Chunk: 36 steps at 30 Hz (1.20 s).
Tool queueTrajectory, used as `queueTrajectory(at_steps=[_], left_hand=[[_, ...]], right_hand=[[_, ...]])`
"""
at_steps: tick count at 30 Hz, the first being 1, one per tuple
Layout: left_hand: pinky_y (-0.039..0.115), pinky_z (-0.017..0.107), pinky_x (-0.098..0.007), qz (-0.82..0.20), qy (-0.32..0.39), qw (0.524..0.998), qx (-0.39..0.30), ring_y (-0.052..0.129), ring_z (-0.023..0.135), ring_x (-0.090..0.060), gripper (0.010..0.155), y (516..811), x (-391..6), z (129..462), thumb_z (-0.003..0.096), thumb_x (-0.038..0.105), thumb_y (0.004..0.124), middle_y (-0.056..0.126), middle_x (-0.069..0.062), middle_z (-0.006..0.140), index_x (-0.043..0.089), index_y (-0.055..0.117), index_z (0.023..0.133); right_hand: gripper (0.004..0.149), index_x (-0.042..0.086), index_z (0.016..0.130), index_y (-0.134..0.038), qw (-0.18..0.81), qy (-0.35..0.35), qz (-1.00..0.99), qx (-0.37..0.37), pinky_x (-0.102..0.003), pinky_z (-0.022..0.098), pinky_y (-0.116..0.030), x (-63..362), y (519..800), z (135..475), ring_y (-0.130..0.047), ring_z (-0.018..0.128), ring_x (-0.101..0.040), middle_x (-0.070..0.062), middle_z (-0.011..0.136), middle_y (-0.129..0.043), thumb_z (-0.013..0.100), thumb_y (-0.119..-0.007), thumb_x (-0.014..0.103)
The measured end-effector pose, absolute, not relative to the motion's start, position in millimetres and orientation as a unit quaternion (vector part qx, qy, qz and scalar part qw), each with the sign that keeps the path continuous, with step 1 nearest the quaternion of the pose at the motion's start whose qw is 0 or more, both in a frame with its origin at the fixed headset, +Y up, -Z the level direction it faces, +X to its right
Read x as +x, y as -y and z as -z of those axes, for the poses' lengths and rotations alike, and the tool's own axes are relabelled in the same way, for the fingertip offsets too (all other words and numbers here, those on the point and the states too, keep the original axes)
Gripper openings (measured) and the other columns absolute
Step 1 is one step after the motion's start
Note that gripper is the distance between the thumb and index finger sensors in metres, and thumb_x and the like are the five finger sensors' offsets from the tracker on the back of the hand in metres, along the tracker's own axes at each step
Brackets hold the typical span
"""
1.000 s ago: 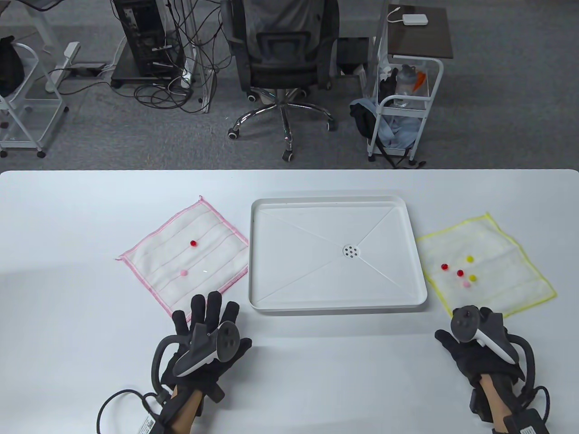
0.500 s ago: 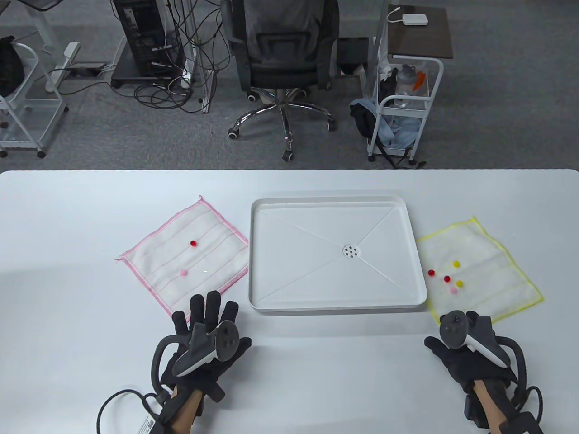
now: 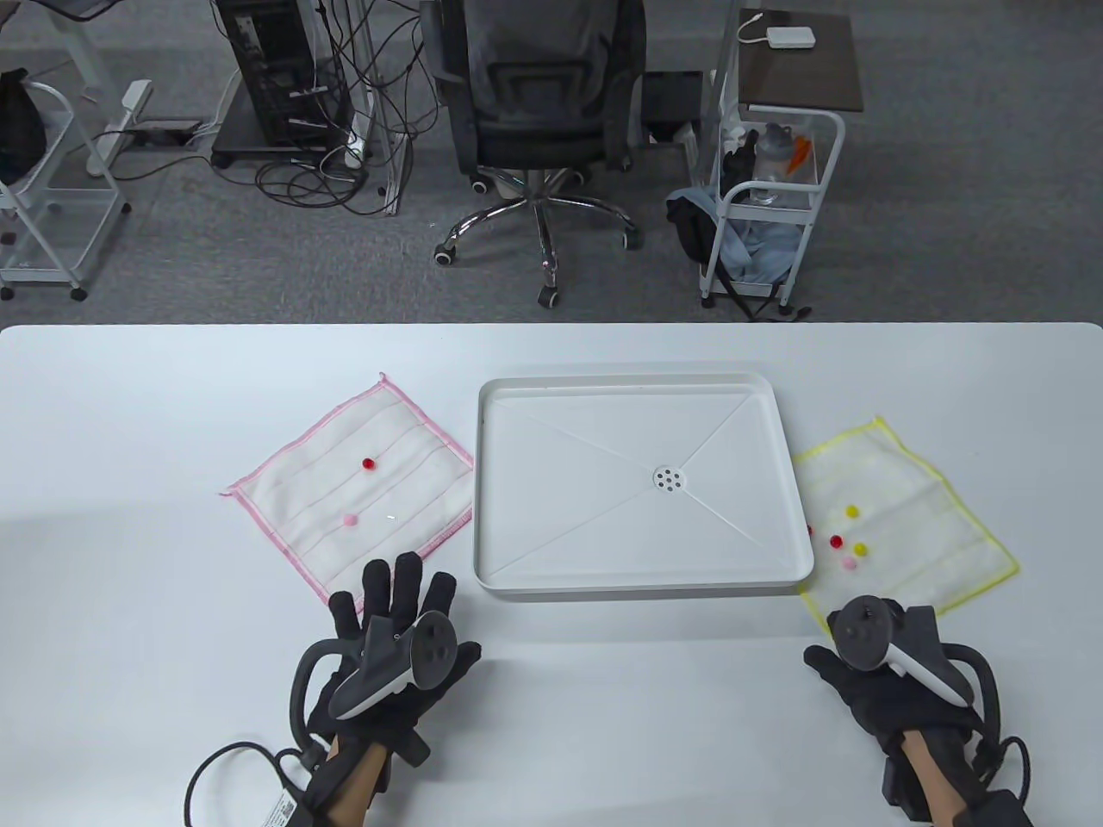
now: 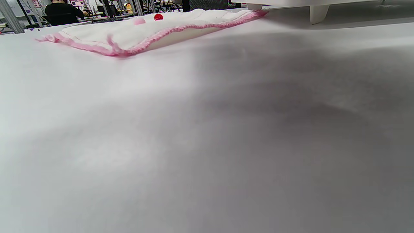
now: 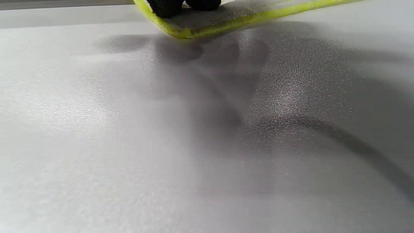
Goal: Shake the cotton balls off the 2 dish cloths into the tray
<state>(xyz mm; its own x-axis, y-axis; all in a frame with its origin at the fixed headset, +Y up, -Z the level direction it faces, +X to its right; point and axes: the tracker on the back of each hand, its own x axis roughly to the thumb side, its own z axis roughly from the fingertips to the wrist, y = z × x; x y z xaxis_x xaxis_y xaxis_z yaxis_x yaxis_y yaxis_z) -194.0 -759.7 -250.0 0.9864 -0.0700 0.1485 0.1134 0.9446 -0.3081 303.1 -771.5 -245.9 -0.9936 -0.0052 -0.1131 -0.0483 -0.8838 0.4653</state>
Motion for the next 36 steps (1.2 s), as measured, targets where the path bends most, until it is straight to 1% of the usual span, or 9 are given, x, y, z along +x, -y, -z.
queueTrajectory(at_steps=[18,36], left_hand=[[0.014,0.074,-0.068,0.049,0.068,0.984,-0.159,-0.008,0.104,-0.038,0.08,760,-193,249,0.048,0.076,0.032,-0.016,-0.005,0.113,0.039,-0.001,0.11],[0.014,0.074,-0.068,0.047,0.064,0.984,-0.156,-0.008,0.104,-0.038,0.08,760,-194,248,0.048,0.076,0.033,-0.016,-0.005,0.113,0.039,-0.001,0.11]], right_hand=[[0.069,0.02,0.106,-0.054,-0.008,-0.225,-0.974,-0.028,-0.056,0.077,-0.033,286,765,237,-0.028,0.107,-0.032,-0.006,0.117,-0.044,0.05,-0.051,0.059],[0.069,0.019,0.104,-0.059,0.004,-0.223,-0.975,0.013,-0.056,0.076,-0.035,275,765,234,-0.032,0.106,-0.031,-0.007,0.115,-0.052,0.049,-0.051,0.06]])
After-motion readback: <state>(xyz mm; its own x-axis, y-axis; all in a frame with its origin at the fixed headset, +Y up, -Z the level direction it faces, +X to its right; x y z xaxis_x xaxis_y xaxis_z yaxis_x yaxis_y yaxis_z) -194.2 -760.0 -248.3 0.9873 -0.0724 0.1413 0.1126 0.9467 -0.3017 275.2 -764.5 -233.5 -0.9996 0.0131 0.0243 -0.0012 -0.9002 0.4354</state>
